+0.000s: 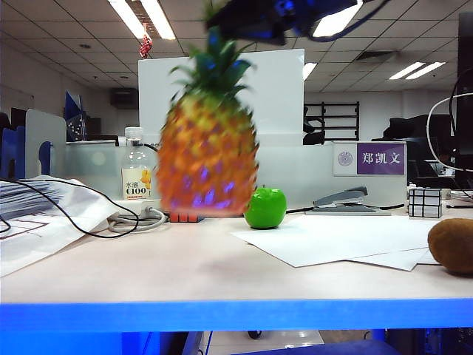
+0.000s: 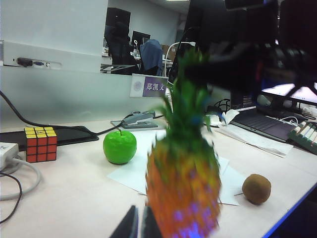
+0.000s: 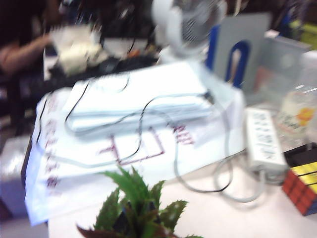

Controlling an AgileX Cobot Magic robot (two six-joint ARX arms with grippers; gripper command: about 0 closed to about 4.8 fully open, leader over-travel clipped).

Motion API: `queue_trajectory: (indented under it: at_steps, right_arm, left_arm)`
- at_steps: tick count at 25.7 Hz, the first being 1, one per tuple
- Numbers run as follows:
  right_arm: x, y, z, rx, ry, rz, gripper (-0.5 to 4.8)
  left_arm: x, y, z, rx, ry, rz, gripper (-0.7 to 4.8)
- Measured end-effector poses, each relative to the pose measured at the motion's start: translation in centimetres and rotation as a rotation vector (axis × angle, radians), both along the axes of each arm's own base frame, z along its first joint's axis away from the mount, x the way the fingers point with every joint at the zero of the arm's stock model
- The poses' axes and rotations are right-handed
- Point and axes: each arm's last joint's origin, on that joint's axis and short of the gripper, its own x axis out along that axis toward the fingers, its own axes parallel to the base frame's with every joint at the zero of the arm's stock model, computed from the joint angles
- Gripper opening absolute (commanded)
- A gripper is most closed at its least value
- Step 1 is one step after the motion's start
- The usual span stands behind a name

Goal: Arrange all the fruits from large to small from left to right in a row.

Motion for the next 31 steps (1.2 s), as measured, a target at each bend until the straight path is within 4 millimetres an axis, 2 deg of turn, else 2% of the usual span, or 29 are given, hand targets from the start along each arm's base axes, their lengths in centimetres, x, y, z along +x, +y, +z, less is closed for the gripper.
queue_trajectory:
  at_steps: [5,13,26,31]
  right_arm:
    - [-1.8,2.6,-0.4,-0.095,-0.099,-0.021,-0.02]
    - [-3.3,5.0,-1.4,-0.131,-0.122,0.052,-0.02]
    - [-3.0,6.2,-3.3,-0.186,-0.091,0.070,-0.02]
    - [-3.0,6.5,-3.5,-0.182,-0.100,0.068,-0.02]
  left_arm:
    - [0.0,0.0,0.0,-0.009,0.010,-0.010,0.25]
    - [-0.1,-0.1,0.0,-0.005,0.014,-0.040,0.25]
    - [-0.1,-0.1,0.0,-0.005,0.014,-0.041,0.25]
    - [-0.1,-0.1,0.0,-0.005,0.014,-0.041,0.25]
